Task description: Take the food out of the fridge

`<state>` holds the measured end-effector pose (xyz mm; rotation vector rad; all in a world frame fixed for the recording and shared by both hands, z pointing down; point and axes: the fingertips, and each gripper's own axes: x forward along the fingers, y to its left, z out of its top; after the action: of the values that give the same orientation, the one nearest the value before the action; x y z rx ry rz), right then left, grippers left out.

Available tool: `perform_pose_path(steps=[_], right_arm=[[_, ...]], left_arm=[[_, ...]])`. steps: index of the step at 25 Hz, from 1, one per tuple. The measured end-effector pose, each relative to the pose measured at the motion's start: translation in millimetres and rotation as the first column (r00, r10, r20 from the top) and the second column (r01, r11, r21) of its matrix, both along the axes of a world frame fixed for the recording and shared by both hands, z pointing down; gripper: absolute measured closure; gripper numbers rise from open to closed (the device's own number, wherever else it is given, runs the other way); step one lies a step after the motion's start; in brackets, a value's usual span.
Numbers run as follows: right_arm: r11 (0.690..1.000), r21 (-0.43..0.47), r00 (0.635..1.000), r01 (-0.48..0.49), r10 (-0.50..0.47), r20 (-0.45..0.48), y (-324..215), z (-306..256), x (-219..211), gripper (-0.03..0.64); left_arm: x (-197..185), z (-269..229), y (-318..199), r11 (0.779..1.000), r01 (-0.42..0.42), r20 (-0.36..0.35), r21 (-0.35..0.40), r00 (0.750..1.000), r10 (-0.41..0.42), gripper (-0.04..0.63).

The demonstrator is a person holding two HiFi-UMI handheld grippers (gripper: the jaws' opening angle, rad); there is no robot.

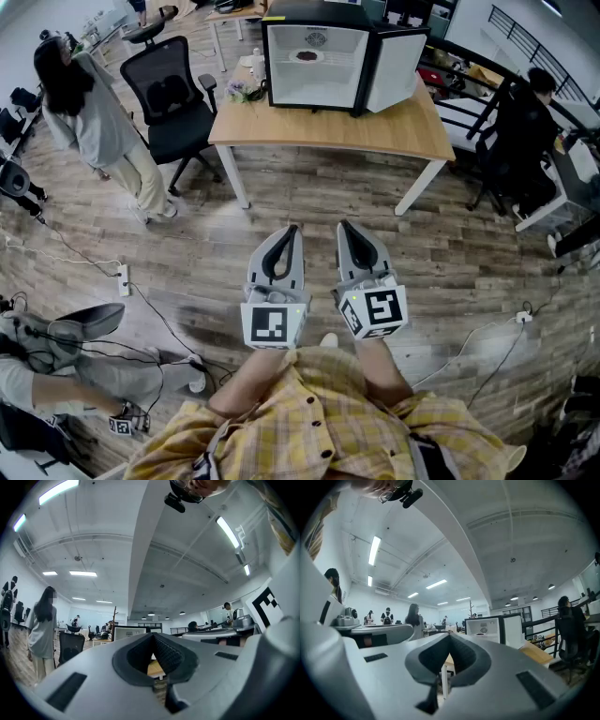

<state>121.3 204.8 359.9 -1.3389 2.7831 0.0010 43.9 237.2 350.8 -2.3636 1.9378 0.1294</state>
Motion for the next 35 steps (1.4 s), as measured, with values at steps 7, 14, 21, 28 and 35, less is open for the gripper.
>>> perform_pose_path(steps=[7, 14, 21, 28, 35], right_arm=[[1.0, -0.015, 1.0, -0.006, 0.007, 0.02, 2, -2, -3, 0.611], [1.0, -0.013, 1.0, -0.009, 0.009, 0.002, 10, -1, -21, 0.61], [1.0, -0.01, 1.0, -0.024, 0.024, -0.008, 18, -4, -50, 0.609], [1.0, 0.006, 0.999, -0.024, 0.024, -0.038, 36, -5, -91, 0.609], [1.0, -0.003, 0.997, -0.029, 0.029, -0.068, 39, 10, -109, 0.609]], left_arm=[[-3, -1, 1, 1.0, -0.005, -0.019, 0.009, 1.0, 0.005, 0.589], [-20, 0, 5, 0.999, -0.028, -0.05, 0.022, 0.998, 0.029, 0.589], [-50, 2, 12, 0.997, -0.067, -0.05, 0.028, 0.996, 0.068, 0.589], [-82, 8, 20, 0.995, -0.095, -0.048, 0.033, 0.994, 0.096, 0.589], [-89, 19, 14, 0.991, -0.126, -0.024, 0.038, 0.992, 0.127, 0.589]])
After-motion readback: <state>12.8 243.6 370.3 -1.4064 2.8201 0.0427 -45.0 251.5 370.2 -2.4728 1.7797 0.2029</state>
